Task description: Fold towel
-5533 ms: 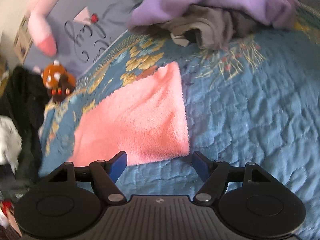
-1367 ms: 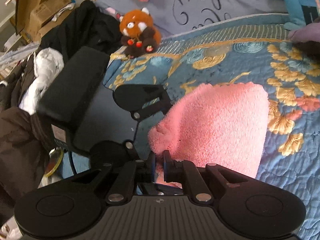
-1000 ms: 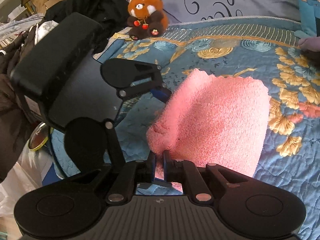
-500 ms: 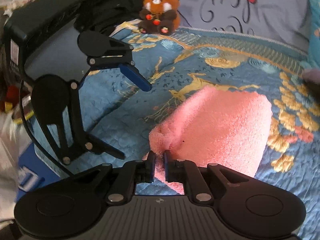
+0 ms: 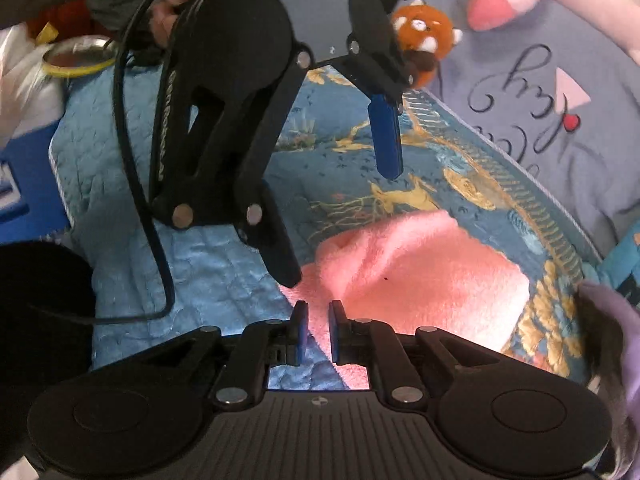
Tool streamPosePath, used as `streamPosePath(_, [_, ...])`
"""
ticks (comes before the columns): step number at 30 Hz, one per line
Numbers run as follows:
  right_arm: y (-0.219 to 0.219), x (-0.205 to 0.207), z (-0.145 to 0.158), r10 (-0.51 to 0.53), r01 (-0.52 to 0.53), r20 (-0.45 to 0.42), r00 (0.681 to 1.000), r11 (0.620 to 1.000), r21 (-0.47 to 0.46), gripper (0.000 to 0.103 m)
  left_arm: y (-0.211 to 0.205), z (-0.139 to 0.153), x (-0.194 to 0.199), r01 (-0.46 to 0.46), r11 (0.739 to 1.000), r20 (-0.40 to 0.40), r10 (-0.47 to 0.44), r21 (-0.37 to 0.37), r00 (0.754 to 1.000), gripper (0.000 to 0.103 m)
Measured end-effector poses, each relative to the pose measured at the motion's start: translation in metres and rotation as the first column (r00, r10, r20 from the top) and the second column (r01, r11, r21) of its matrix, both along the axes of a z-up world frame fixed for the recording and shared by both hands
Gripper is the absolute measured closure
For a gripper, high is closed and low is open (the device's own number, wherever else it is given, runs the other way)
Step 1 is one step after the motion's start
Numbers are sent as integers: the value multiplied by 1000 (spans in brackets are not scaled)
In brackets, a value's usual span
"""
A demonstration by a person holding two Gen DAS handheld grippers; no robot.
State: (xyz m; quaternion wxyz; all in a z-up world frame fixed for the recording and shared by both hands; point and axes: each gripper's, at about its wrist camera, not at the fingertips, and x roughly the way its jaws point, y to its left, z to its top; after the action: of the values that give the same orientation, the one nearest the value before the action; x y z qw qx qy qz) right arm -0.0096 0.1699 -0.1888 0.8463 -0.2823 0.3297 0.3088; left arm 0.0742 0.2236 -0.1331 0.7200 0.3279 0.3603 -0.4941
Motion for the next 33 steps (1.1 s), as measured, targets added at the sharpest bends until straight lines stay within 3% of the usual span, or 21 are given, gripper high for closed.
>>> streamPosePath(6, [-37,9,22,-176,176,-11,984,977,120,92,-16,1,5,27,999,-15,-27,-23,1000,0])
streamPosePath(8, [-49,20,24,-245,250,-49,968,954,167,84,-19,-2,8,26,999,-28,-26,-28,999,0])
streamPosePath(11, [-57,34,18,-296,313,-115,948,932,184,82,-21,-10,9,29,999,-78,-30,-21,996,0])
streamPosePath(16, [-60,32,6,-315,331,-131,940,936,121,80,-22,-33,-6,66,997,-136,-60,41,989,0])
streamPosePath(21, [-63,31,11,-323,339,-129,937,931,132,80,-22,-45,-17,58,998,-154,-52,37,987,0])
streamPosePath(25, [-66,35,22,-330,346,-120,936,924,162,77,-16,-29,-17,47,999,-100,-46,7,994,0])
streamPosePath(30, [-68,41,31,-349,365,-113,930,912,187,73,-16,2,-17,69,995,-91,-75,-66,993,0])
streamPosePath(33, [-69,45,30,-368,388,-132,920,901,196,73,-31,-8,-23,122,992,-119,-123,-21,985,0])
